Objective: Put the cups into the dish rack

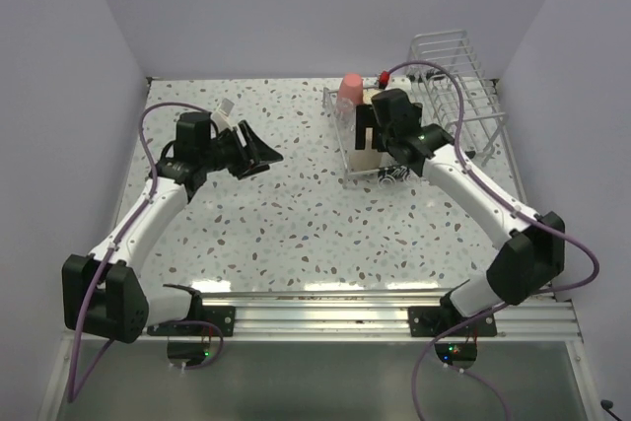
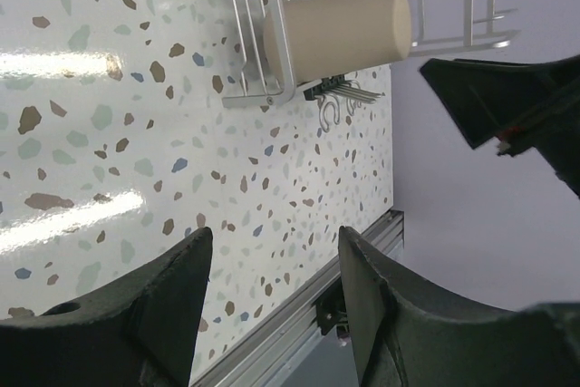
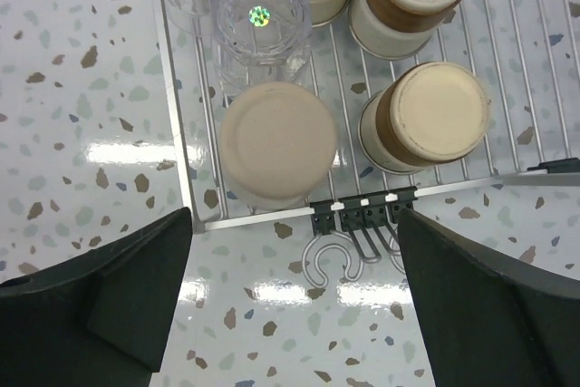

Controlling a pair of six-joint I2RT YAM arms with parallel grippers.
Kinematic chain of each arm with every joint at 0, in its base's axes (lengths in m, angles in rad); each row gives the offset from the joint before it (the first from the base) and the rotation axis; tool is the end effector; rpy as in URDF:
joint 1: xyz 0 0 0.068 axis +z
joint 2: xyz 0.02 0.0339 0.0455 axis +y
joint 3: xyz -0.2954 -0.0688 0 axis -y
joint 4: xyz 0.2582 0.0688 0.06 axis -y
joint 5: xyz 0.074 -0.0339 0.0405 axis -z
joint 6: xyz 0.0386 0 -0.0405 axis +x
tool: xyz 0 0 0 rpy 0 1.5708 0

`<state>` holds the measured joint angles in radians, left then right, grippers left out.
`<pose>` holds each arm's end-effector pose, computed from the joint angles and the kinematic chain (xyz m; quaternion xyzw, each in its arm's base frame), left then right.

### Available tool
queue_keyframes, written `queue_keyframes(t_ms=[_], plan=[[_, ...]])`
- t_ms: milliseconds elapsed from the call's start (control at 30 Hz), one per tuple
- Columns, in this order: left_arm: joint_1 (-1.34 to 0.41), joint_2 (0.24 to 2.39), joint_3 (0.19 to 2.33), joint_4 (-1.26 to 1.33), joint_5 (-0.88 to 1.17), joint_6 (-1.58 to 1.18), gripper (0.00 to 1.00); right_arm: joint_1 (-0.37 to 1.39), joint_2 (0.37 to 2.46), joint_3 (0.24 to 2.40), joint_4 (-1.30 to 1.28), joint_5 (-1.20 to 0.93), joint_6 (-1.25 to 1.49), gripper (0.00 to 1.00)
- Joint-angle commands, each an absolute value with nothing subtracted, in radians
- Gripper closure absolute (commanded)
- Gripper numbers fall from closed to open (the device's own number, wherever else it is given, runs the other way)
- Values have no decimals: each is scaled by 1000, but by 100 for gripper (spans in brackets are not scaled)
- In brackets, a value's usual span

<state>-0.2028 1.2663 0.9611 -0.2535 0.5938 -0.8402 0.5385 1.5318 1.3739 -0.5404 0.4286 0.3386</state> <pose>0.2754 -0.0787 0.3188 -0.1274 0.8387 -0.4528 0.2744 0.3143 0.1690 0.3572 0.0010 0.8902 0.0008 0.4556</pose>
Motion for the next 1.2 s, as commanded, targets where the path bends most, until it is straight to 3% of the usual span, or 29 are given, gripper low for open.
queue_keyframes(t_ms=[0,367,600,800,900,1067,1100,1167], plan=[[-184,1242,1020,-330,555,-773,39,545,1398,1456,-584,436,328,2],[-63,1279,1183,-457,503,-654,35,545,993,1413,-748,296,328,2],[-40,1284,1181,-378,506,-655,30,545,776,1336,-893,253,414,2],[-40,1207,1123,-299,274,-650,26,545,649,1289,-960,201,521,2],[-40,1096,1010,-192,148,-614,24,545,601,1253,-969,202,537,2],[-43,791,618,206,-116,-505,19,543,535,1215,-1000,210,546,2],[-43,752,565,257,-132,-468,11,545,532,1215,-1005,198,543,2],[-43,674,470,313,-166,-364,8,545,528,1213,-1012,166,541,2]])
